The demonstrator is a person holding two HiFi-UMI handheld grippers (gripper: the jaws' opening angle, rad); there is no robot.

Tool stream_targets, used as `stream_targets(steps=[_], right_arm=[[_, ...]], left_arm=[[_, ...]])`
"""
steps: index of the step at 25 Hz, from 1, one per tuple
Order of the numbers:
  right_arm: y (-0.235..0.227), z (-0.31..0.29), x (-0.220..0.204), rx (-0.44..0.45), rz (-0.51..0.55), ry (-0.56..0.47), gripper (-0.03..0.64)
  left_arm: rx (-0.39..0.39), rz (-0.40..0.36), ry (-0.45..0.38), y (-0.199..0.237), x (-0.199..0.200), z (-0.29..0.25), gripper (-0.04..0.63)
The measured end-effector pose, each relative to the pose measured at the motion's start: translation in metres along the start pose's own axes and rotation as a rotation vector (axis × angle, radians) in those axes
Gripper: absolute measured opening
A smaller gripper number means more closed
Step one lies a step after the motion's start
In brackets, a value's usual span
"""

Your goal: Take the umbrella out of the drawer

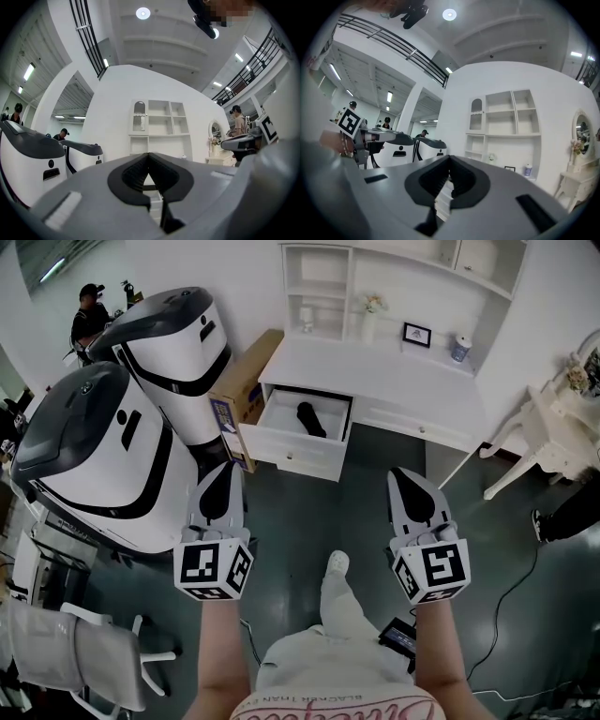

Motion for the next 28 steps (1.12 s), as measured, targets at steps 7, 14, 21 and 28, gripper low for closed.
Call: stream_targets(steps=[7, 14, 21, 28], right_arm=[[-0.03, -0.062, -0.002, 0.021, -0.014, -0.006, 0.008], [-0.073, -0.139, -0.003, 0.026, -0.047, -0.001, 0.008], [-0.115, -0.22, 0.006, 0.09, -0.043, 0.014, 0.008], [-0.146, -0.283, 0.005, 0.158, -0.063, 0.046, 0.086]], left_arm=[[0.024, -0.011, 0.006, 0.017, 0.002, -0.057, 0.009], [0.055, -0.022, 0.031, 0.034, 0.007, -0.13, 0.009], [0.099, -0.02, 0.045, 0.053, 0.015, -0.206, 0.009], [0.134, -0.009, 0.049, 0.063, 0.017, -0.263, 0.009]])
Point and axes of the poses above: the fingertips, and each gripper's own axes: z backward along the fingers, y to its left, x out of its top, the point moved 7 cm from there along z, backward along the fingers, and after that the axes turned 11 degrees about y, right-handed, at the moved point
